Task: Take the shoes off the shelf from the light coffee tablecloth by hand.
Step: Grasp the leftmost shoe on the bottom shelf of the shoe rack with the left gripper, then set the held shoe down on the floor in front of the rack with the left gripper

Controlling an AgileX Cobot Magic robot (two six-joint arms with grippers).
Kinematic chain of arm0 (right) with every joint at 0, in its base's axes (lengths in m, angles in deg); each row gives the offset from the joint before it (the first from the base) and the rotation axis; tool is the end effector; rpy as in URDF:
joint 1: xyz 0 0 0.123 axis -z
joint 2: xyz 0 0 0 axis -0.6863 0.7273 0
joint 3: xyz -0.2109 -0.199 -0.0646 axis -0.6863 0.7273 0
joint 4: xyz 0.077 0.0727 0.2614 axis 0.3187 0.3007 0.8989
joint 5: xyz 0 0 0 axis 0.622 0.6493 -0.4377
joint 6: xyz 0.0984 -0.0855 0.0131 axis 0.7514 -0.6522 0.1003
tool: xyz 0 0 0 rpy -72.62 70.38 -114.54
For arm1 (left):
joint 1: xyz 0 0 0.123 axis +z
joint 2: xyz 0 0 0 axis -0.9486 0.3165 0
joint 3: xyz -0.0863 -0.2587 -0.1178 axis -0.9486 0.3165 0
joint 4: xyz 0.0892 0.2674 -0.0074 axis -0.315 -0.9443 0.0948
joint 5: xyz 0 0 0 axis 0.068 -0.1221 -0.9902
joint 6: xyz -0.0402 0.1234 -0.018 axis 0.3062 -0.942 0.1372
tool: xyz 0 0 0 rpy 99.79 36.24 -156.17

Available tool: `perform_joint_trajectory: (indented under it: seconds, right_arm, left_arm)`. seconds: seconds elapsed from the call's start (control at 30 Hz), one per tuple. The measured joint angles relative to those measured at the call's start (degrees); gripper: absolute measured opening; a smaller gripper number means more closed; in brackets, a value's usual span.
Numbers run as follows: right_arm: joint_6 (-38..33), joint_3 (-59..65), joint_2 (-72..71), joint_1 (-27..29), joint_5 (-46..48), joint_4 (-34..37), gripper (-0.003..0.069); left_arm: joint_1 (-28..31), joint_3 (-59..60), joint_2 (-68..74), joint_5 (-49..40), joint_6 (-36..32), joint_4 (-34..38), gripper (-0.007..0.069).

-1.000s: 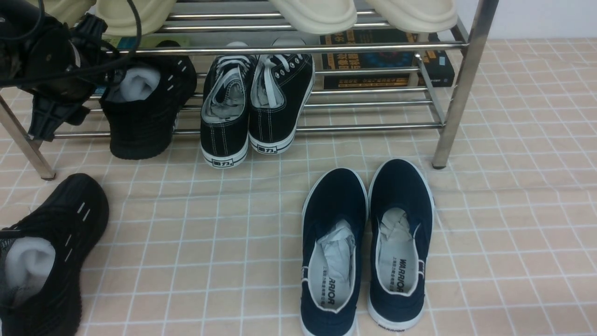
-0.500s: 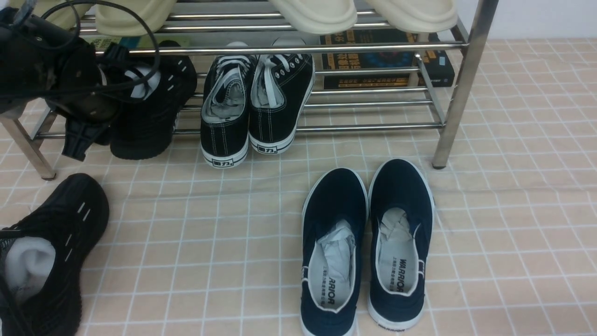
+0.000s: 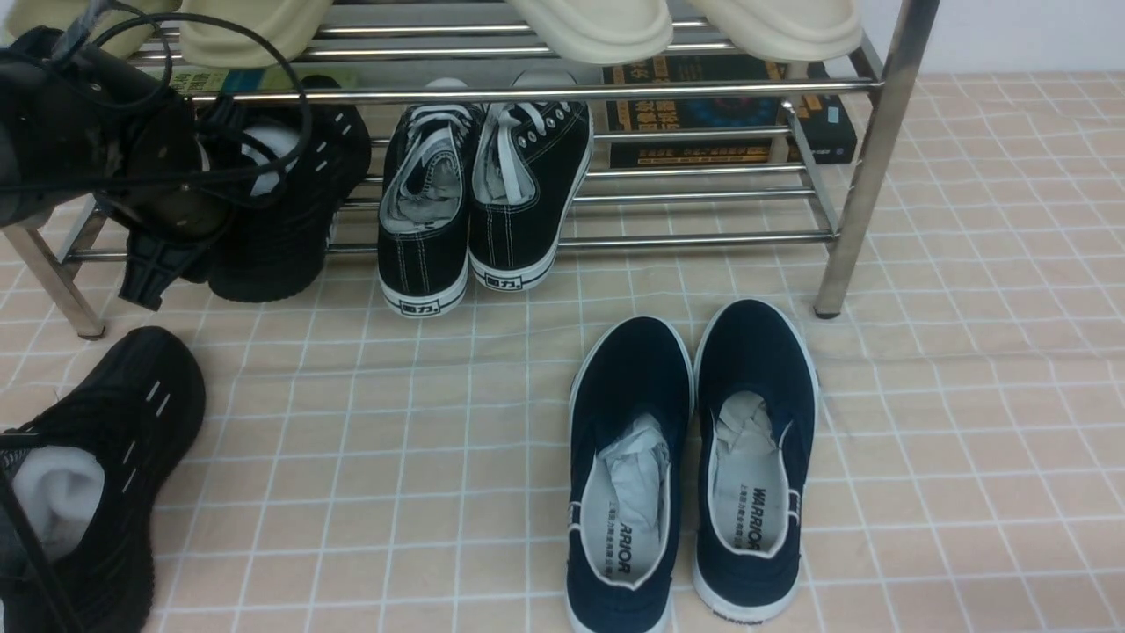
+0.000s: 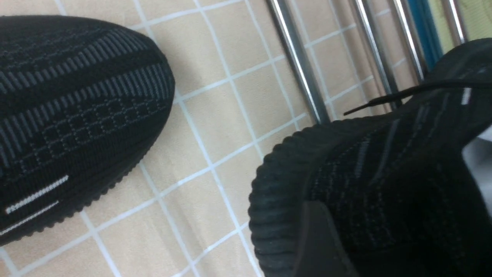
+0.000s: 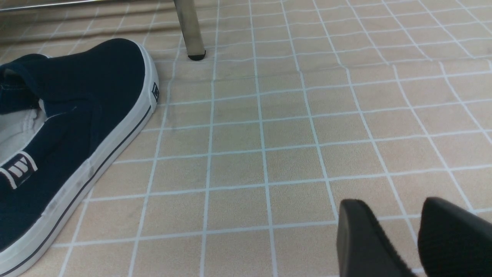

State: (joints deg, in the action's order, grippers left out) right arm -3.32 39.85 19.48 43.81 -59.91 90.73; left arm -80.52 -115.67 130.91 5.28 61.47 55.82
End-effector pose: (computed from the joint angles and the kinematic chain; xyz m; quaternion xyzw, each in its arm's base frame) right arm 0.1087 0.0020 0.1612 0.0466 0.8061 0.0428 0.5883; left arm 0.4432 -0.0376 0.2297 -0.5211 0.7694 -0.1400 0.3418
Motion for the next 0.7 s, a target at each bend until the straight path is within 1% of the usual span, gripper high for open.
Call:
perform_joint_trajectory:
  seconds: [0.07,0.13,0.27,0.3,0.37,0.4,0.43,0.5,0.7]
  right_arm:
    - [0.00,0.00,0.00,0.00,0.00,0.00,0.0240]
    - [0.00,0.00,0.00,0.00,0.00,0.00,0.0240]
    - [0.00,0.00,0.00,0.00,0.00,0.00,0.0240]
    - [0.00,0.00,0.00,0.00,0.00,0.00,0.0240]
    - [0.00,0.00,0.00,0.00,0.00,0.00,0.0240]
    - [0.00,0.00,0.00,0.00,0.00,0.00,0.0240]
    - [0.00,0.00,0.00,0.00,0.00,0.00,0.0240]
    - [0.00,0.00,0.00,0.00,0.00,0.00,0.0240]
    - [0.00,0.00,0.00,0.00,0.00,0.00,0.0240]
  left_arm:
    - [0.00,-0.05,0.19,0.00,-0.29,0.00,0.0409]
    - [0.00,-0.05,0.56,0.25,-2.25,0.00,0.0400]
    - [0.00,-0.05,0.98,0.36,-7.02,0.00,0.0334]
    - [0.00,-0.05,0.98,0.21,-8.02,0.00,0.0309]
    - [0.00,-0.05,1.02,-0.48,-10.88,0.05,0.0221]
    - [0.00,-0.05,1.02,-0.76,-12.34,0.05,0.0194]
    - [0.00,-0.05,1.02,-1.06,-13.83,0.27,0.0137]
    - [0.00,-0.05,1.02,-1.86,-16.53,1.05,0.0080]
    - [0.00,-0.05,0.22,-3.73,-23.04,4.71,0.0083]
